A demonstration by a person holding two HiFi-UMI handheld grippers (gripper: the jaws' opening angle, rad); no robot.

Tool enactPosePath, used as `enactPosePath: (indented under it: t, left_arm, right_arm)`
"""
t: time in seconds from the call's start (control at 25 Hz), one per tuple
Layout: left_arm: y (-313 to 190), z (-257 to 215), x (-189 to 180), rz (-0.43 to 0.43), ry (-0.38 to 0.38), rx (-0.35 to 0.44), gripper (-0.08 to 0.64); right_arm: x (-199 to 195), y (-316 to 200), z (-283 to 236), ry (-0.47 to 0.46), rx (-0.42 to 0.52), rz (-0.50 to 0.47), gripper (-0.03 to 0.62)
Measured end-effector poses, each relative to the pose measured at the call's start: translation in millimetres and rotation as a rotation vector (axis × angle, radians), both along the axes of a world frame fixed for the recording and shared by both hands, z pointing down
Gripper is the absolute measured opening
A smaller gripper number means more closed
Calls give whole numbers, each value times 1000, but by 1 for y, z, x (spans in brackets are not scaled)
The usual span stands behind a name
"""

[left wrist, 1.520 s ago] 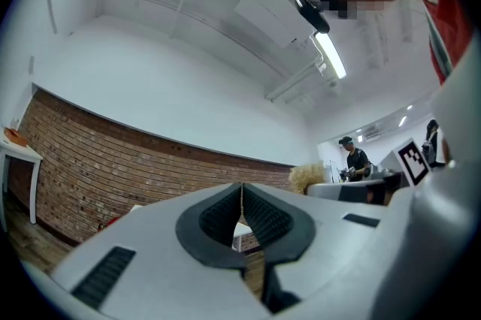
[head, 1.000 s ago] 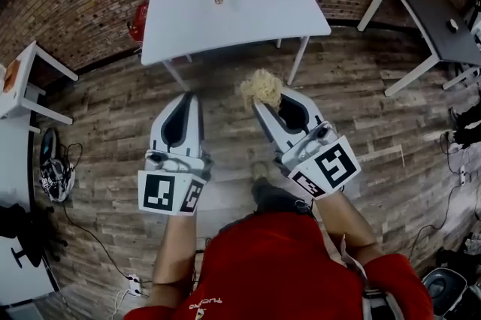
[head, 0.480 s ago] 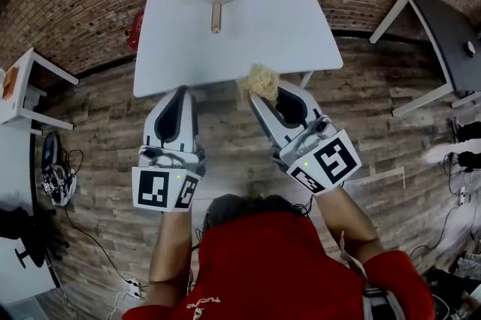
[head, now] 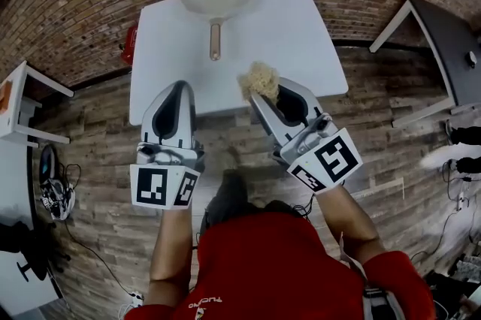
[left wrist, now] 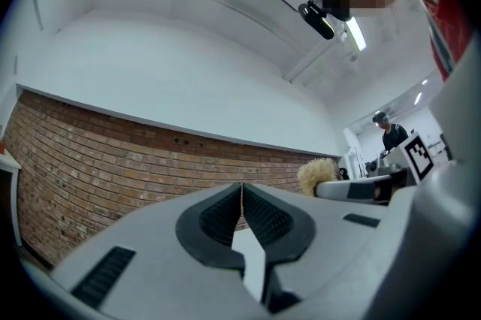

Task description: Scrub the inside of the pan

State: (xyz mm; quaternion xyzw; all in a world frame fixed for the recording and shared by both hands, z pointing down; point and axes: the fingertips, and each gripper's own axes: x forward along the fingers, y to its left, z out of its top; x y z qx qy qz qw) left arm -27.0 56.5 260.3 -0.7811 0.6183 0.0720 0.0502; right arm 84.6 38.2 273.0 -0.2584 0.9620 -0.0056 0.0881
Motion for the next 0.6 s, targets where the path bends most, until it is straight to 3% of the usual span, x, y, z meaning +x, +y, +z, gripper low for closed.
enactPosePath:
  t: [0.6]
  left_arm:
    - [-187,-6,-104,66,14,37,20]
  right_arm:
    - [-103,-182,-7,70,4,77,87]
